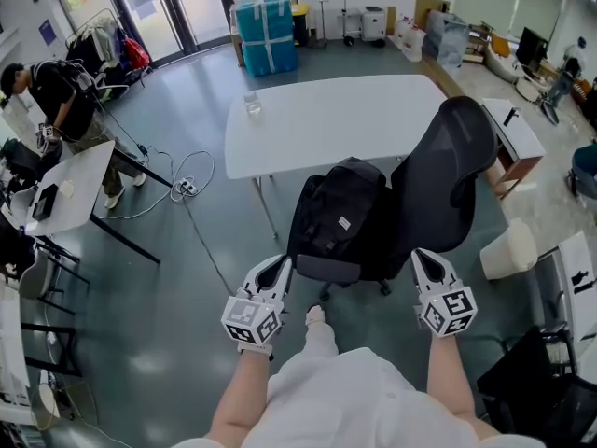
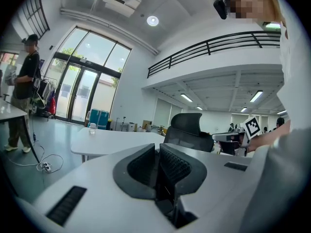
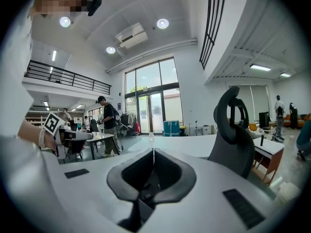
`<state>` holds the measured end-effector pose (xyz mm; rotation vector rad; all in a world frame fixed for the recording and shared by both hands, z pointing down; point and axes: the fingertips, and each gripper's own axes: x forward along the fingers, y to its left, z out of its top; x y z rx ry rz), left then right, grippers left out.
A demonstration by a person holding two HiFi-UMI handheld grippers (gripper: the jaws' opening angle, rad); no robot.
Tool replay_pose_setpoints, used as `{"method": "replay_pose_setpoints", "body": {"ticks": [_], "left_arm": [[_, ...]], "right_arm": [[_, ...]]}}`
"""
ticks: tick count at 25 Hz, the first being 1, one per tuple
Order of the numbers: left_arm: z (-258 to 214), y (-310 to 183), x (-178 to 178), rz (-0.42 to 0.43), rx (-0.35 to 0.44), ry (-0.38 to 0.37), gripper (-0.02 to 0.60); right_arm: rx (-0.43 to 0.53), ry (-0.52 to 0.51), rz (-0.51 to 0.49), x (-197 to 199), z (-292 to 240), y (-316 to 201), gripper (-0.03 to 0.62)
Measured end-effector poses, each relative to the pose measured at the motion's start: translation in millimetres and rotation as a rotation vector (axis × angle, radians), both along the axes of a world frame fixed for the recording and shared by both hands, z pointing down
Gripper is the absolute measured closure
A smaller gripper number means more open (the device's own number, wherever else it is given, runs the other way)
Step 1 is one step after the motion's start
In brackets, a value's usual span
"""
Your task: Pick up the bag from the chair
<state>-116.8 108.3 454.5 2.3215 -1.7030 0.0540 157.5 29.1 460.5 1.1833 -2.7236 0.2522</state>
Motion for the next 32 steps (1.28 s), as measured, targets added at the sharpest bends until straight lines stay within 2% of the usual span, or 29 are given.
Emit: {"method": "replay_pose_setpoints", "body": {"ticks": [7, 16, 25, 32], "left_arm": [[24.9, -56.4, -19.2, 0.067, -0.044, 0.003, 0.532], [52.4, -118.6, -46.4, 0.149, -0.089, 0.003, 0.532], [81.5, -162.6, -68.0, 0.242, -0.126, 0.0, 0.531], [90.0, -188.9, -66.2, 0.292, -0.142, 0.009, 0.524]], "right_arm": [[-0.057, -0.034, 0.007, -34.8, 22.5, -43.9, 0.574], [-0.1, 0.037, 0.004, -77.7, 51.2, -83.4, 0.572], [-0.144, 0.067, 0.039, -101.6, 79.6, -107.5, 0.572], [-0.175, 0.092, 0.04, -112.1, 97.1, -115.1, 0.572]]}}
